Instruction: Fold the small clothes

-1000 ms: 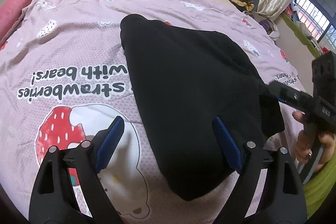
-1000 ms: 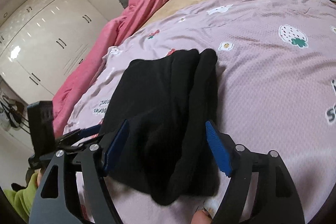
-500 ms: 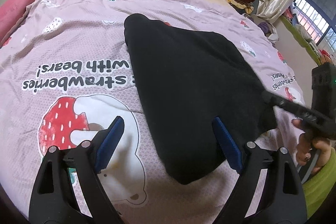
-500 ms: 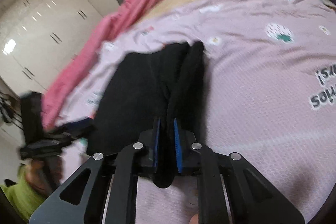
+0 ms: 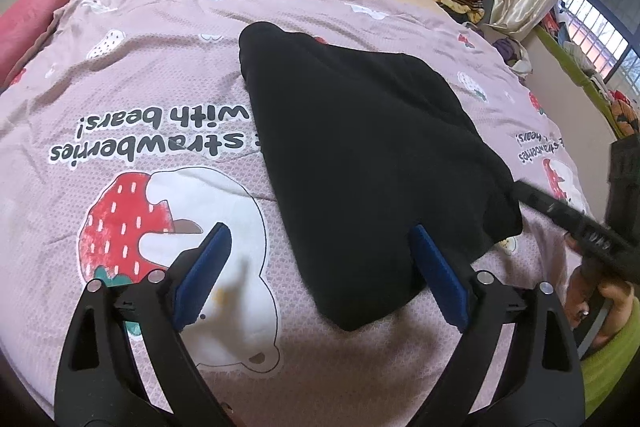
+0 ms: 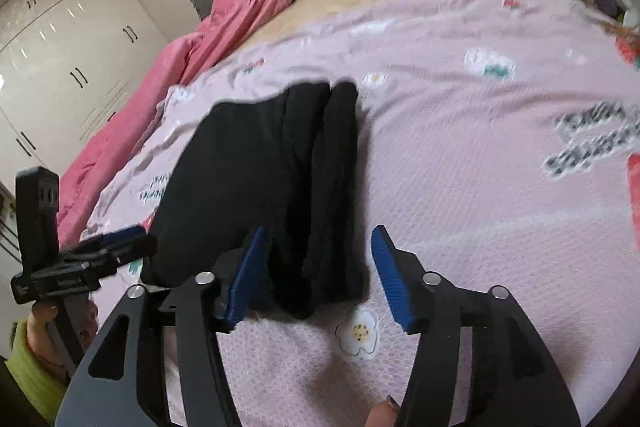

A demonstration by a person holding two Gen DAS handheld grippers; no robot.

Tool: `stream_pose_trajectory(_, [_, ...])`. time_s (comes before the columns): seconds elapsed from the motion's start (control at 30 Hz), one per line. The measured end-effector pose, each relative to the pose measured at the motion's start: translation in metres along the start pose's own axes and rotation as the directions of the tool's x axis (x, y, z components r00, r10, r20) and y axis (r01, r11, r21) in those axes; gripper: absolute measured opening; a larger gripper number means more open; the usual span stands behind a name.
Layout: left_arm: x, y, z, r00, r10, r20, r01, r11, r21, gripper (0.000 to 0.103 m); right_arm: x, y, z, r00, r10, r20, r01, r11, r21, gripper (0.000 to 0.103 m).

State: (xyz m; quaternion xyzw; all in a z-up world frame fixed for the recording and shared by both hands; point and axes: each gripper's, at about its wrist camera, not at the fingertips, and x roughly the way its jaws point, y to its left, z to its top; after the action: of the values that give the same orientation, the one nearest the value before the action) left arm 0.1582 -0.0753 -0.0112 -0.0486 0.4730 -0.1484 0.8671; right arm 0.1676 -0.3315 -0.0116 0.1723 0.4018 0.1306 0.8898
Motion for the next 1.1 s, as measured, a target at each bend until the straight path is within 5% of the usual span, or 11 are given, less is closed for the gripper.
stream_pose_trajectory(0.57, [-0.031,-0.009,-0.006,0.999,0.005,0.049,-0.006,1.000,0.019,0.093,-0.054,0.048,0.007,0.983,-0.086,0.163,0.110,0.983,-0.146,0.094])
stream_pose_trajectory(1.1, [-0.057,-0.008,-0.010,0.996,0.022,0.082,-0.024,0.999,0.028,0.093,-0.063,0.058,-0.010,0.977,-0.132,0.168,0.159,0.974,-0.163,0.098])
